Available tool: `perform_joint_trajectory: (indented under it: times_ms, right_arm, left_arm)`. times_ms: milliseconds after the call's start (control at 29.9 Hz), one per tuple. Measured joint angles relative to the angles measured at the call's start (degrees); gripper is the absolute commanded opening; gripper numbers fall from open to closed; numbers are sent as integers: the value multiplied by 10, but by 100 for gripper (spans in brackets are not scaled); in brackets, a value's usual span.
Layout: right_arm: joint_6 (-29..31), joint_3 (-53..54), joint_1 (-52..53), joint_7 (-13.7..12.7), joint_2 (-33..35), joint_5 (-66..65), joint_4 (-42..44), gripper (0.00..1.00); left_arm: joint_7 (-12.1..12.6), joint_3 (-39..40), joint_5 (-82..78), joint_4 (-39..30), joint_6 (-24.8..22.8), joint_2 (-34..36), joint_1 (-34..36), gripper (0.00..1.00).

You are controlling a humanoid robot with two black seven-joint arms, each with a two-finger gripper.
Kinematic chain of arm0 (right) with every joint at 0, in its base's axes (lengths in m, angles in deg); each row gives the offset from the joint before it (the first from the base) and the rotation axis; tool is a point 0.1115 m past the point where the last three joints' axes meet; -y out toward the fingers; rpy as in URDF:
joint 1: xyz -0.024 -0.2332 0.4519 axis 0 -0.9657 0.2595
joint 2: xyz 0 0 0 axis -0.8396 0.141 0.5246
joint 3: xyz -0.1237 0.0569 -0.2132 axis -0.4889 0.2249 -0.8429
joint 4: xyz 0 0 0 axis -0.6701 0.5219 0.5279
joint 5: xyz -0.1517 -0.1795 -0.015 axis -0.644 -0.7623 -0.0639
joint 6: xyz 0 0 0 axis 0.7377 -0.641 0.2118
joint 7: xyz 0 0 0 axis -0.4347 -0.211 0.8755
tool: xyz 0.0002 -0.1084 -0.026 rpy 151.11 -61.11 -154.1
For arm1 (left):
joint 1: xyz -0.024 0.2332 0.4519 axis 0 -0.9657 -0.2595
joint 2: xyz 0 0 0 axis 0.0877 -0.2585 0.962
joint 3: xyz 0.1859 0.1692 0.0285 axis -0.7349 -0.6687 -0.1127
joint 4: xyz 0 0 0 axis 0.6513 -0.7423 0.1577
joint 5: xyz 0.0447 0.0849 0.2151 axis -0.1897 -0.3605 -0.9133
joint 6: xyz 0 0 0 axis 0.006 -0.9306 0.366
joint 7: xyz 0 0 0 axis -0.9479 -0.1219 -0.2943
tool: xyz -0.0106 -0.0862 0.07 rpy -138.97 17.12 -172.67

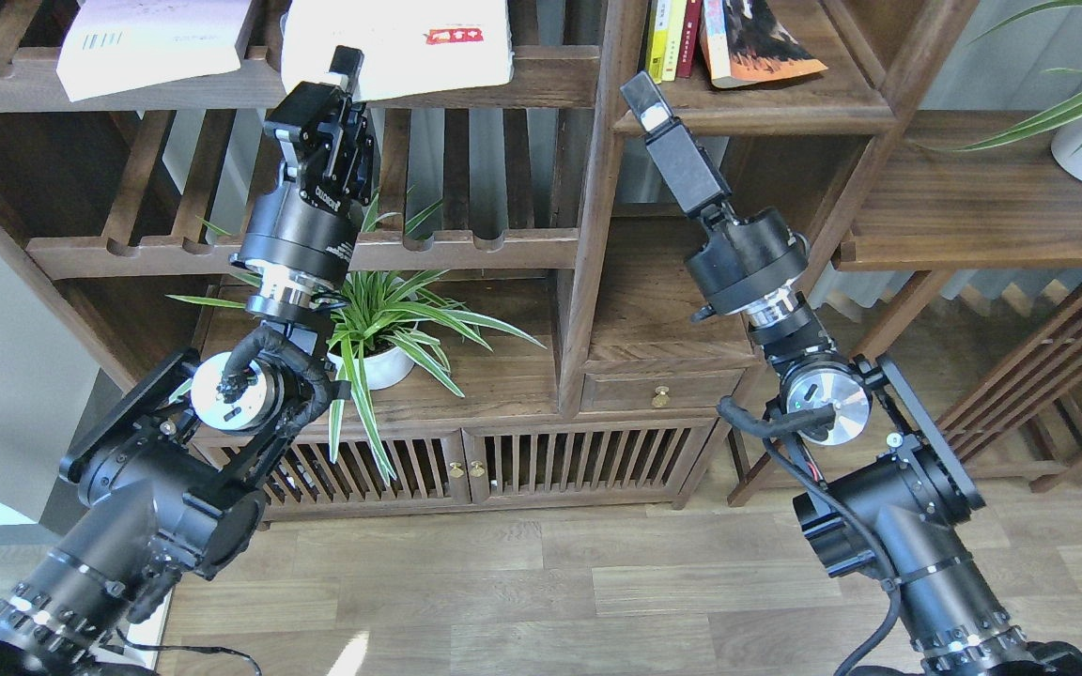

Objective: Organize books on shelf
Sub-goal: 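Push the white book with the left gripper while the right gripper approaches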

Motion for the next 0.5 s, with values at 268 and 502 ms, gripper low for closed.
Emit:
perform_joint_trajectory:
  times_ms: [268, 502]
  right_arm:
    - [-4, -38, 19, 0, 0, 26, 17, 63]
    - [-19, -77, 28, -1, 0, 30, 25, 64]
  left_arm:
    - [15, -27, -3, -2, 0, 28, -5, 0]
    - [20, -30, -3, -10, 0, 47, -14, 0]
